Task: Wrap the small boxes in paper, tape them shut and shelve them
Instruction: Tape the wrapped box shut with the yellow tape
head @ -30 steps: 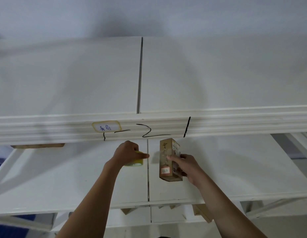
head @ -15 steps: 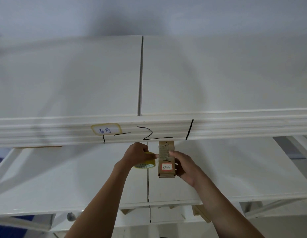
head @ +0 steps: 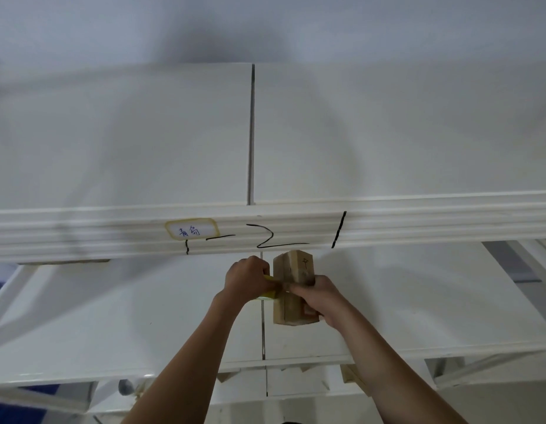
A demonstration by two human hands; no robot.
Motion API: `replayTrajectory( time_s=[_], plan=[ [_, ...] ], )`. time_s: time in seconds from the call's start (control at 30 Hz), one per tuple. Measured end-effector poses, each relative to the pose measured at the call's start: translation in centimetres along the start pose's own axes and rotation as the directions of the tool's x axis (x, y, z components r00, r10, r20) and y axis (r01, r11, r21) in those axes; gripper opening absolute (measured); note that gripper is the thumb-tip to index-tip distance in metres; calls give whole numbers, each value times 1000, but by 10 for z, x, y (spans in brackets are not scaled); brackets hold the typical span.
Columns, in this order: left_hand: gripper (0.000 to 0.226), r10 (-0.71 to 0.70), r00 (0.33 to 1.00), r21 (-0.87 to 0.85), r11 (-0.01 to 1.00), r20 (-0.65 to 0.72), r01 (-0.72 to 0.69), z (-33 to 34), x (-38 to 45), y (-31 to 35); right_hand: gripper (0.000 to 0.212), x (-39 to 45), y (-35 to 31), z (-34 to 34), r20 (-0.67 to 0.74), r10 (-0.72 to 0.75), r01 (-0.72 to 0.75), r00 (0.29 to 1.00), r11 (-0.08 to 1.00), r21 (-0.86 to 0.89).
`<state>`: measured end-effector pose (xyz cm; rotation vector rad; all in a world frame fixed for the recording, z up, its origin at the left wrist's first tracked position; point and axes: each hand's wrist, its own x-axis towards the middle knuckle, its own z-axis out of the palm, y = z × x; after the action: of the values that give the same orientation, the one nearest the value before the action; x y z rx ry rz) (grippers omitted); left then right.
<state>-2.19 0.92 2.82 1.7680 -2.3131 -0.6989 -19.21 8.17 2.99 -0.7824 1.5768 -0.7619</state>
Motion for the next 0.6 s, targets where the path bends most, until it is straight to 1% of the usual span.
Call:
replayTrajectory(
  time_s=[0.07,0.13,0.23,0.3,0.4,0.5,0.53,0.57,0.6],
  plan=[
    [35,-15,998,-28,999,53,16,-3,1,-3,40,1,0,-2,-15,20,-20,1000,1000,16],
    [44,-16,984,-103,994,176,35,-10,2,-12,33,2,2,-7,-47,28,-27,999,999,25],
    [47,18,946,-228,972,325,60,-24,1,-27,36,5,7,-12,-69,40,-38,997,999,34],
    [44,47,931,-270,961,361,56,-28,-1,-35,38,6,9,-10,-62,40,-38,997,999,30],
    [37,63,931,-375,923,359,82,-31,-4,-40,39,5,8,-12,-58,51,-47,997,997,65],
    [33,38,951,-422,901,308,101,-32,-4,-42,36,2,6,-14,-21,44,-42,999,995,90],
    [36,24,958,-401,911,287,97,-32,-3,-43,35,0,6,-15,-15,37,-36,999,995,98],
    [39,2,968,-336,938,252,86,-32,-1,-43,34,-1,6,-18,-12,28,-26,1000,994,108],
    [43,-35,980,-227,971,196,80,-31,-1,-45,33,-1,5,-20,-5,18,-18,1000,992,123]
  ],
)
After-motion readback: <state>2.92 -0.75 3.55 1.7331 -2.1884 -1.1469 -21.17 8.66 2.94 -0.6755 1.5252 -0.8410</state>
